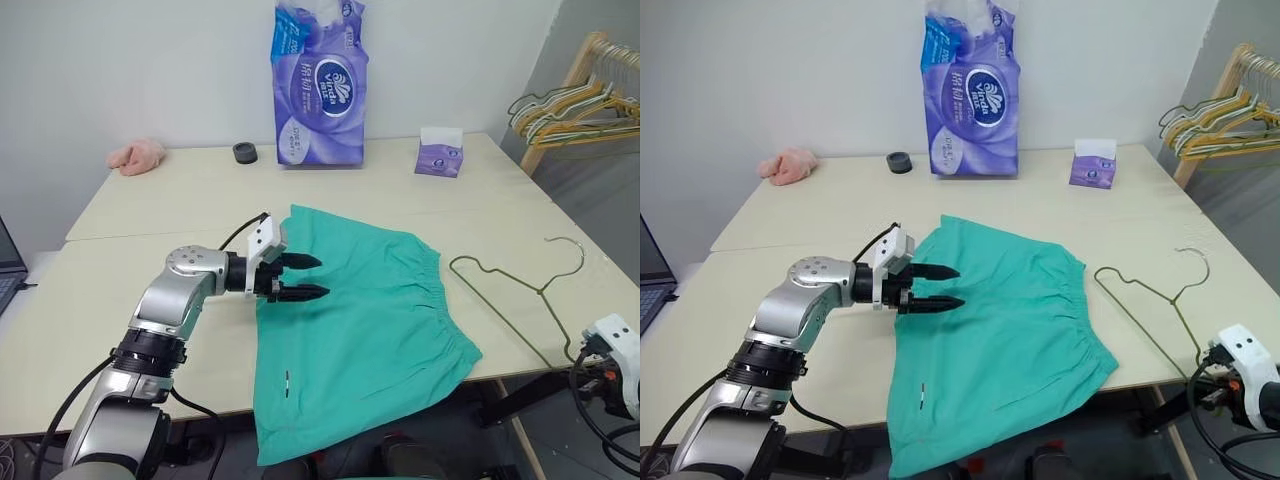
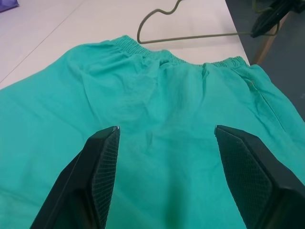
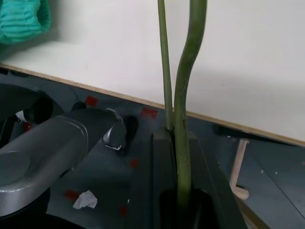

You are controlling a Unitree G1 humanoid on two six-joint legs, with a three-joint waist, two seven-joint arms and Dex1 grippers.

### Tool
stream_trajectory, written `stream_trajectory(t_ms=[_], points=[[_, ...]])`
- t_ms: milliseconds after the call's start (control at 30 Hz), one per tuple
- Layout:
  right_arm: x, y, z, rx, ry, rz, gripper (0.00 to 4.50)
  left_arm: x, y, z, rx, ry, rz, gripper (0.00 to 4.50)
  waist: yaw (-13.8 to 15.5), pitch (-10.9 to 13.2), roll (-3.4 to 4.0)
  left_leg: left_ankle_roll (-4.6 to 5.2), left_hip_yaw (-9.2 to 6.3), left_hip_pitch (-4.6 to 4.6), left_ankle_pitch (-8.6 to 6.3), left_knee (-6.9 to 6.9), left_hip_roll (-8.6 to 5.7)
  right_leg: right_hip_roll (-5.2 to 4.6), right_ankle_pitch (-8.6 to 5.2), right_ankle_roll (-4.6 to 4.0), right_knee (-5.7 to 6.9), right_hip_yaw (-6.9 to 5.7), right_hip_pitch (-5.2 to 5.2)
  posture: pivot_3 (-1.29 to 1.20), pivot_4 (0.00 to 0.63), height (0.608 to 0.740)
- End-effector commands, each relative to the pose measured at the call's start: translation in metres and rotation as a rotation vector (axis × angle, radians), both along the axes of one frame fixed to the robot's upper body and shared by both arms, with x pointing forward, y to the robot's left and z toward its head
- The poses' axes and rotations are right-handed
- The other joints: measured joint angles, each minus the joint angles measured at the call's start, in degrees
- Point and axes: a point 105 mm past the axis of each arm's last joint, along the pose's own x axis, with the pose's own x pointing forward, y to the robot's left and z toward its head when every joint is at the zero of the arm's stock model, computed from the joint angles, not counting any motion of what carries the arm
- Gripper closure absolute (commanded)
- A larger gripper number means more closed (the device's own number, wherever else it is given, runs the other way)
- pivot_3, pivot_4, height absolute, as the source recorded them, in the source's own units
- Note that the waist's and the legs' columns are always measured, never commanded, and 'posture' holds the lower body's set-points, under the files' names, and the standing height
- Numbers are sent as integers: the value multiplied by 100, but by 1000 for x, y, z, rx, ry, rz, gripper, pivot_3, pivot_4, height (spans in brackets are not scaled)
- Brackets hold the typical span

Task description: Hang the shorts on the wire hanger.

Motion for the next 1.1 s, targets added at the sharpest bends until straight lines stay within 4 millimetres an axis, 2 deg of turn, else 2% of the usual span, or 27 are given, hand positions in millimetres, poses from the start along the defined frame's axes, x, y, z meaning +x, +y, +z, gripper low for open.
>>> stream_trajectory(t_ms=[33, 433, 600, 700, 833, 967, 1100], points=[[8, 9, 11, -13, -42, 61, 4500, 3, -1, 11, 2, -53, -16, 1145, -8, 0, 0, 0, 0, 0, 0, 0, 0, 0, 0, 0, 0, 0, 0, -200, 47, 740], [23, 39, 32, -31, -105, 231, 4500, 9, 7, 11, 12, -75, 19, 1145, -39, 0, -1, 0, -4, -1, 0, 0, 0, -1, 0, 0, 0, -3, 0, -194, 43, 740], [19, 52, 23, -105, -82, 348, 4500, 11, 8, 11, 17, -81, 23, 1145, -48, -1, -1, 0, -5, -1, 0, 0, 1, 0, 0, 1, 0, -3, -1, -192, 40, 740], [19, 53, 15, -176, -75, 398, 4500, 12, 8, 11, 20, -85, 25, 1145, -42, -1, -3, 0, -4, -2, 0, 0, 0, -1, 0, 1, -1, -3, -1, -192, 40, 740], [24, 54, 14, -179, -92, 390, 4500, 12, 8, 11, 22, -85, 24, 1145, -45, -1, -4, -1, -4, -2, 0, 1, 0, -2, 0, 1, -1, -2, -1, -191, 41, 740], [27, 48, 20, -181, -107, 374, 4500, 11, 8, 10, 26, -87, 24, 1145, -45, -1, -4, -1, -4, -2, -1, 1, 0, -2, 0, 1, -1, -2, -1, -190, 42, 740], [31, 35, 37, -128, -144, 276, 4500, 10, 8, 8, 28, -89, 23, 1145, -42, -1, -4, -1, -4, -2, -1, 1, -1, -3, 0, 1, -2, -2, 0, -190, 44, 740]])
